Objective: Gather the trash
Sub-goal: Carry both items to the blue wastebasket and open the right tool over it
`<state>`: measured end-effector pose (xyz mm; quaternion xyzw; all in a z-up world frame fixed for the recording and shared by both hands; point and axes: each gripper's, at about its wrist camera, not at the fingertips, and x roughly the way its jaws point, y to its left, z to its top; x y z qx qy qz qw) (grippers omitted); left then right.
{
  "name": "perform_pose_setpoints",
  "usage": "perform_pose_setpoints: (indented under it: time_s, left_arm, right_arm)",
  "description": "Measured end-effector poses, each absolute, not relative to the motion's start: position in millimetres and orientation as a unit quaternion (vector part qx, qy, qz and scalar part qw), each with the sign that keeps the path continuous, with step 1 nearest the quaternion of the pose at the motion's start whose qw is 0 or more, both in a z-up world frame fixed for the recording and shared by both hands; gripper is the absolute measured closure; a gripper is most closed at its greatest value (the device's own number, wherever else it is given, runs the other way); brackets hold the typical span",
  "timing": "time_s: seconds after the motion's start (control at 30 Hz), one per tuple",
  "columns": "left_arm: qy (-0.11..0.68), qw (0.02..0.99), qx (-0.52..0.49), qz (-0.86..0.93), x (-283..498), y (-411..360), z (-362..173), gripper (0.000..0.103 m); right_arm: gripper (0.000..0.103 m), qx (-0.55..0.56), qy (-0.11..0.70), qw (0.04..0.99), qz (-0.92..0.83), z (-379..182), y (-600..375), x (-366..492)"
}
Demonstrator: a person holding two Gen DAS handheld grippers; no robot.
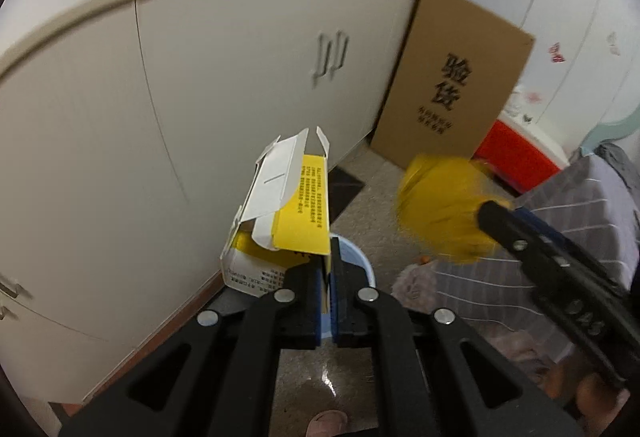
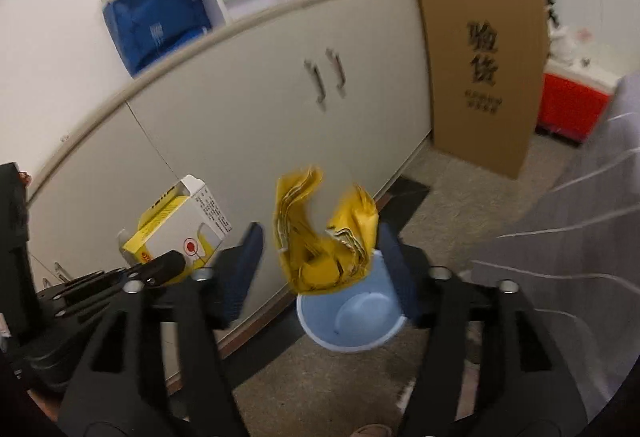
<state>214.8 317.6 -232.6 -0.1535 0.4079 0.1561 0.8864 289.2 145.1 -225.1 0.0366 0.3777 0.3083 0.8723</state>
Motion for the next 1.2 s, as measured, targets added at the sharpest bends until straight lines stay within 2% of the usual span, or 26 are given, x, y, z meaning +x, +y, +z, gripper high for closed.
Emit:
perform_pose_setpoints:
  time_s: [0.1,0.17,0.3,0.63,0.9,0.93,0.97,1.0,1.03,1.2]
  left_arm:
    - [0.423,0.878,-0.166,0.152,224,326,-248,0.1]
    - [0.43,0.875,-0.167,0.147,229,327,-258,0.1]
    - [0.443,0.87,-0.169,0.134,236,319,-275,0.1]
    - [0.462,0.865,-0.16,0.115,256,308,-294,0.1]
    - [0.452,0.87,-0.162,0.11,285,311,-283,0.098]
    - [0.45,0.87,-0.169,0.114,288,314,-283,0.09]
    - [0.456,0.863,-0.179,0.127,293,320,-284,0.076]
    - [0.464,0.854,-0.189,0.14,298,325,-286,0.037]
    - [0.463,0.853,-0.196,0.143,298,328,-286,0.026]
    - [0.458,0.856,-0.198,0.137,290,324,-280,0.026]
  right_arm:
    - [0.039,0.04,0.404,0.865,0.296,-246,152,297]
    - [0.033,0.045,0.414,0.861,0.291,-255,149,295]
    - [0.033,0.034,0.423,0.863,0.274,-266,147,294]
    - [0.029,0.033,0.415,0.878,0.237,-263,134,301]
    - [0.028,0.046,0.389,0.895,0.214,-248,123,303]
    - [0.028,0.048,0.388,0.895,0.214,-247,123,304]
    - [0.028,0.05,0.386,0.896,0.213,-245,121,304]
    - [0.027,0.05,0.384,0.897,0.212,-244,121,303]
    - [0.027,0.05,0.384,0.898,0.211,-243,119,304]
    - [0.027,0.052,0.386,0.898,0.206,-241,115,302]
